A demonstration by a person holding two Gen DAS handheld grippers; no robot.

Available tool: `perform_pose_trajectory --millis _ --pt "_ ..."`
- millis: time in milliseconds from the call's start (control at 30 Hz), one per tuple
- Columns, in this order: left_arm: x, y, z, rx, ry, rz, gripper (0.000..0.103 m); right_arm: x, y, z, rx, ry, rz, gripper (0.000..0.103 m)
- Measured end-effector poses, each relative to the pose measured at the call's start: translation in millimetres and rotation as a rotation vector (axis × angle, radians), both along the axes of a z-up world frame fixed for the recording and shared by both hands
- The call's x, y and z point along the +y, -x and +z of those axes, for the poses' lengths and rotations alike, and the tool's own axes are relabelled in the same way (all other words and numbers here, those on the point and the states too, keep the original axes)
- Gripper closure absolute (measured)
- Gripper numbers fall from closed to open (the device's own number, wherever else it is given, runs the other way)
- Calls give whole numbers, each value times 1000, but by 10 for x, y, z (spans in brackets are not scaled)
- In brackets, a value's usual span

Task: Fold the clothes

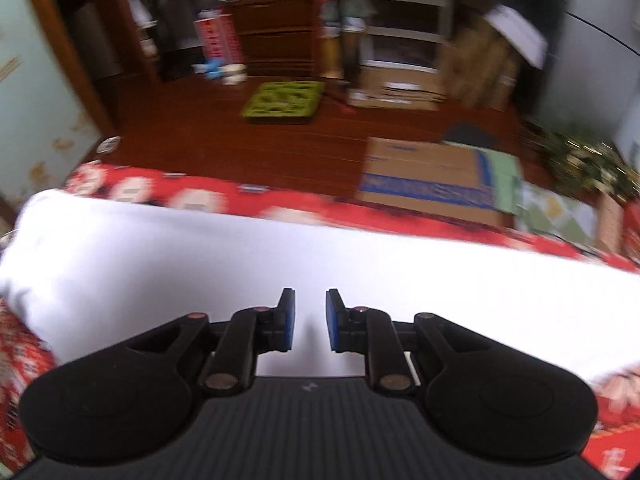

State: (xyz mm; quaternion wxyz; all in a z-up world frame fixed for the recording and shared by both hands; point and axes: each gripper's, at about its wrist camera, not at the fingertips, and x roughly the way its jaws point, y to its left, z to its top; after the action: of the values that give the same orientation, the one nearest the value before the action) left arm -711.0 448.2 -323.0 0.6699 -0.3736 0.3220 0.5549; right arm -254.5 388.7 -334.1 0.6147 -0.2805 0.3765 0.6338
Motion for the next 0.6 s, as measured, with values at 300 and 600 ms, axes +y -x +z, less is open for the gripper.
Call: perform_pose_trajectory --millis 300,600 --pt "857 595 -401 -251 53 -53 45 947 2025 -125 117 -17 99 85" --pt "1120 947 -969 -666 219 70 57 1549 3008 -182 166 -12 184 85"
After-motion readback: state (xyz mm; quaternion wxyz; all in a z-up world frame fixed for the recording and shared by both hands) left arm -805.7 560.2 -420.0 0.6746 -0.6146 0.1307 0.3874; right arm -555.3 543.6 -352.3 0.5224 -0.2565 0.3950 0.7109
